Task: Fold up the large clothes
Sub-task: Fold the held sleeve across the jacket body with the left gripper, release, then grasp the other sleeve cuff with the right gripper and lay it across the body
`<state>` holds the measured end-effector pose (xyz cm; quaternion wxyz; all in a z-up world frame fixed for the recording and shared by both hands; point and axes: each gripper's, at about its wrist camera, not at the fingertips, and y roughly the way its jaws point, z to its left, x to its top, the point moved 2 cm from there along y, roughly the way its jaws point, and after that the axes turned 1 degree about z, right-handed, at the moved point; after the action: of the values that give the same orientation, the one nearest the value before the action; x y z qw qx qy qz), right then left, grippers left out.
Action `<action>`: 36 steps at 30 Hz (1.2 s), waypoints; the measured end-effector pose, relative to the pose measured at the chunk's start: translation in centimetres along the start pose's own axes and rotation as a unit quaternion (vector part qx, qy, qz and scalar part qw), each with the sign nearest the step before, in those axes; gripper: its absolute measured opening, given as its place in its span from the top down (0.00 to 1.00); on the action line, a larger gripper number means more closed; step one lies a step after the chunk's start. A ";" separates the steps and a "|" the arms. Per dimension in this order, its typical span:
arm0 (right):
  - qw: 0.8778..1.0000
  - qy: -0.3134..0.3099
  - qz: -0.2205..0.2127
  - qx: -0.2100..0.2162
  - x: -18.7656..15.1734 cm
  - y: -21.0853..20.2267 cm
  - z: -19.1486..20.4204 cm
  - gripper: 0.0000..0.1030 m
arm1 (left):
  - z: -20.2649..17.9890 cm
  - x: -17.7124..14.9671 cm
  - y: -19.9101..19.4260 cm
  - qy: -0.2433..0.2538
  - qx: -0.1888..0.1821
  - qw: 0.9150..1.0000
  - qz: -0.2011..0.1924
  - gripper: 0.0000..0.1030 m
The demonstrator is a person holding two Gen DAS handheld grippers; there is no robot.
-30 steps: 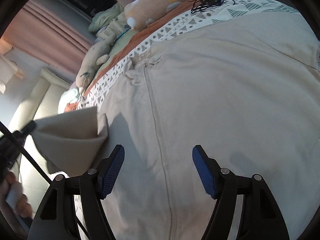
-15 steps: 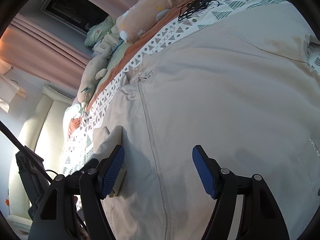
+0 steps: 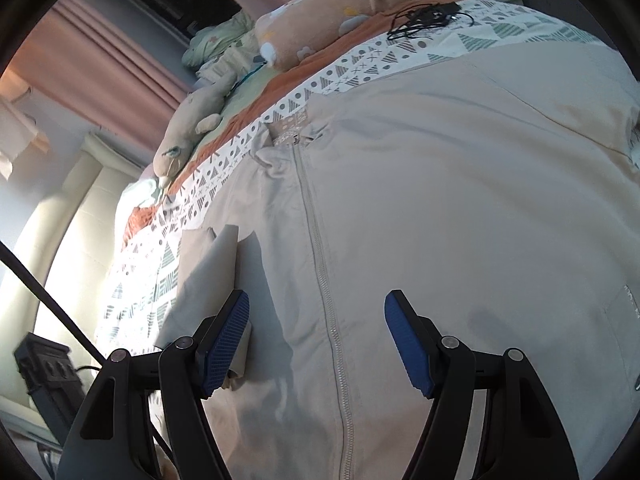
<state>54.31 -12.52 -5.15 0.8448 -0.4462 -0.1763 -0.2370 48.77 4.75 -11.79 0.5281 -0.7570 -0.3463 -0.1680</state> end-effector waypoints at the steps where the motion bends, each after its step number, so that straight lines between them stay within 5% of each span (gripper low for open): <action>1: 1.000 -0.009 0.001 -0.003 -0.1 0.2 0.4 0.33 | 0.3 0.2 -0.8 0.003 0.007 1.000 -0.011 0.93; 14: 0.992 -0.127 0.008 -0.024 -2.7 3.2 6.5 0.33 | 9.0 -0.2 -5.1 -0.021 -0.005 0.999 -0.033 0.93; 23: 0.972 -0.220 0.051 -0.059 -5.9 8.5 11.5 0.33 | 12.5 -2.8 -2.9 0.040 -0.025 0.996 0.074 0.92; 33: 0.945 -0.283 0.091 -0.136 -7.4 14.5 14.1 0.33 | 15.0 -6.4 0.5 0.079 0.046 0.984 0.156 0.93; 36: 0.935 -0.302 0.100 -0.158 -7.9 15.9 14.7 0.33 | 15.2 -6.5 0.5 0.077 0.041 0.985 0.150 0.93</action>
<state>55.41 9.51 -11.85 0.6893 -0.6399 -0.3382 -0.0303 42.86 16.31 -22.03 0.6033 -0.7626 -0.1936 -0.1304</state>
